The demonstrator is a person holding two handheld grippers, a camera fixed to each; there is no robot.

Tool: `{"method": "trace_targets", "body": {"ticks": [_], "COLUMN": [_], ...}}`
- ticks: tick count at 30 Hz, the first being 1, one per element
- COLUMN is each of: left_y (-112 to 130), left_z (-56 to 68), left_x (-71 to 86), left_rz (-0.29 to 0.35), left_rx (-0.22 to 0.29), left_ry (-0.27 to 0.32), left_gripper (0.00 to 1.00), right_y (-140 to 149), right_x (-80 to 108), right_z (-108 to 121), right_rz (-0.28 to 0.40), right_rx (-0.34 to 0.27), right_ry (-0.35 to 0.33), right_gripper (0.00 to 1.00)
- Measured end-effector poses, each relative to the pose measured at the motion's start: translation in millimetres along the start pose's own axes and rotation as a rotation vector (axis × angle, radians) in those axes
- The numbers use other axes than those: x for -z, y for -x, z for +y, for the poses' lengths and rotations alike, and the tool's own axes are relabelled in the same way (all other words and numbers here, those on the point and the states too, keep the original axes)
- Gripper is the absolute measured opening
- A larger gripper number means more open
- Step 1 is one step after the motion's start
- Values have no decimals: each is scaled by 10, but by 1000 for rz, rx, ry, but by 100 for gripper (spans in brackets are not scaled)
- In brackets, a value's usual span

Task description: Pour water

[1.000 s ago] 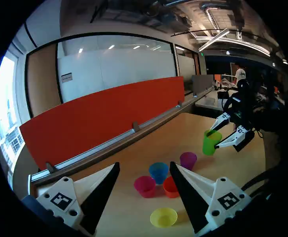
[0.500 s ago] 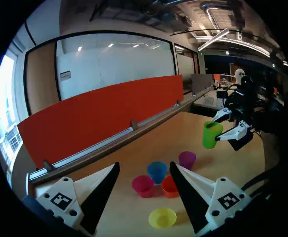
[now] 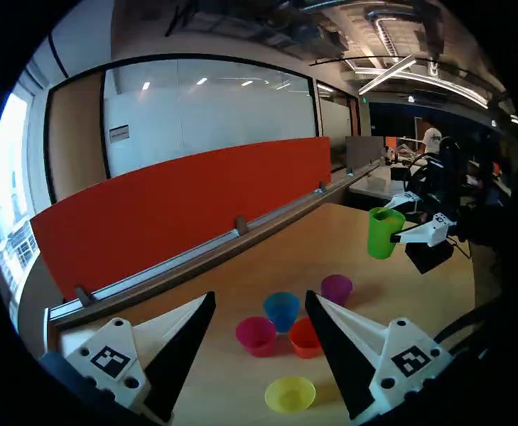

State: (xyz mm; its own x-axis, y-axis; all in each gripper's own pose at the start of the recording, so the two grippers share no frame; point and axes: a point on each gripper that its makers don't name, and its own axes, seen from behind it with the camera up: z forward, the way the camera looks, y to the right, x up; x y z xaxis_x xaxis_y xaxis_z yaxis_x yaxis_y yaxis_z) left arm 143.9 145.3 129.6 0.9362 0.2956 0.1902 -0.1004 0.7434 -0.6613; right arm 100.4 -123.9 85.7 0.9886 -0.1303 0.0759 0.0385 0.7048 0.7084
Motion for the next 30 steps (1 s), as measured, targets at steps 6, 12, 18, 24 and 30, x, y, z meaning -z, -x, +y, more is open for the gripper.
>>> {"method": "trace_targets", "body": {"ticks": [6,12,18,24,30], "left_y": [18,24,23,36,-4], "left_z": [7,1,7,32,85], "left_x": [-30,-46,-67,-98,-133], "left_rz": [-2,-2,2,-3,3], "left_rx": [0,2,6,5,1], "left_ry": [5,7,12,21,40], "left_gripper": [94,94,94,94,94], "right_y": [-85,-191,-269,-313,-340], "right_x": [7,17,24,36,62], "right_z": [-14,25,33,30,29], "right_rz": [38,64,79,89,96], "right_rx": [-14,-12,6,3,2], "right_ry": [-10,-1,1,3,1], "right_gripper": [91,91,91,91,91]}}
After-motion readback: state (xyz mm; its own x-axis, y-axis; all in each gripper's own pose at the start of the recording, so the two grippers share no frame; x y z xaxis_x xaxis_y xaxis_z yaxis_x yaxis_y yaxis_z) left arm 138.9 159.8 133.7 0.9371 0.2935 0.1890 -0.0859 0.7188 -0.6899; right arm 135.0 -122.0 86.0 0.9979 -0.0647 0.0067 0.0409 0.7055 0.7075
